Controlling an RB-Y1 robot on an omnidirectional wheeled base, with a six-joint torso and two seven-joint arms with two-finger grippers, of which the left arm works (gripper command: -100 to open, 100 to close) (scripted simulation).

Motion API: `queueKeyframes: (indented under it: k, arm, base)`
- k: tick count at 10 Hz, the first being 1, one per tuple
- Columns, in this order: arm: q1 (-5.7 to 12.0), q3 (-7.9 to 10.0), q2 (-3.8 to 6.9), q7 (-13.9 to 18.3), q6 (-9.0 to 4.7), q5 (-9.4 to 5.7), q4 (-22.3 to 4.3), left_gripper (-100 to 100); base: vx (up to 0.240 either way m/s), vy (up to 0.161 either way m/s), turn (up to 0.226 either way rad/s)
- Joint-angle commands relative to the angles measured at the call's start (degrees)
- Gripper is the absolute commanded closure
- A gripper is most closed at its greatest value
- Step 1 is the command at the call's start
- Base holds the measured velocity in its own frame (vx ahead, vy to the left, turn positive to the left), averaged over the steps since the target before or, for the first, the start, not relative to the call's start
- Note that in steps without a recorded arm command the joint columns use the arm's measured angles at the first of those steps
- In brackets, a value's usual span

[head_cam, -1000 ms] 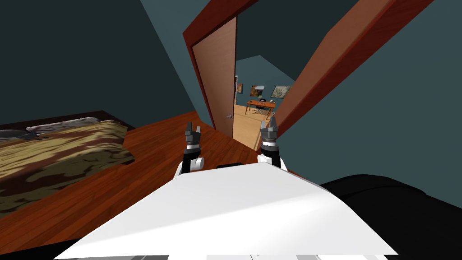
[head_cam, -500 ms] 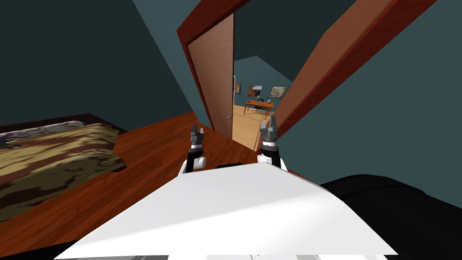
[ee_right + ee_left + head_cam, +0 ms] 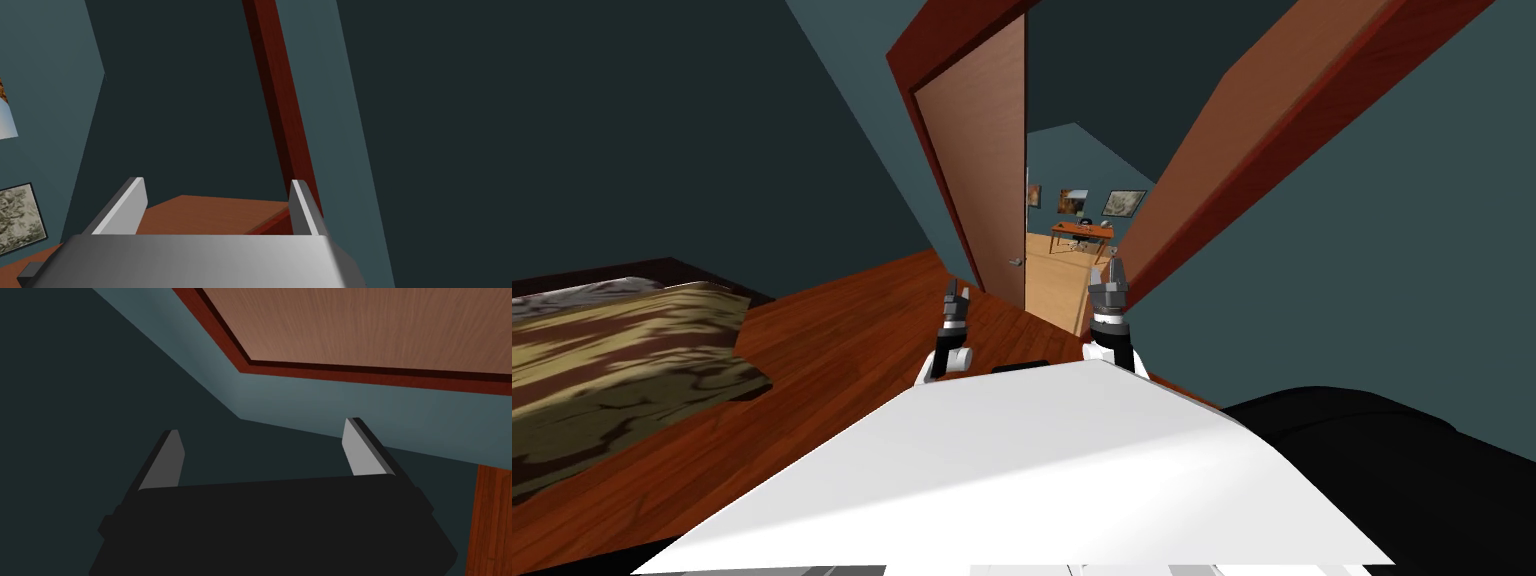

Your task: Push the door open

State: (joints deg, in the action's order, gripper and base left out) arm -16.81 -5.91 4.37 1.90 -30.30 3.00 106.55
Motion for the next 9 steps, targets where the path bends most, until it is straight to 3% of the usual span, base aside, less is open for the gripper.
queueKeyframes:
  k: [1, 9]
  arm:
    - [1.08, -0.18, 0.22, 0.03, -0.53, -0.16, -2.48, -100]
    - [5.94, -1.26, 1.02, 0.2, -3.25, -1.0, -14.84, -100]
  base:
    - [0.085, 0.025, -0.068]
    - [0.095, 0.035, -0.082]
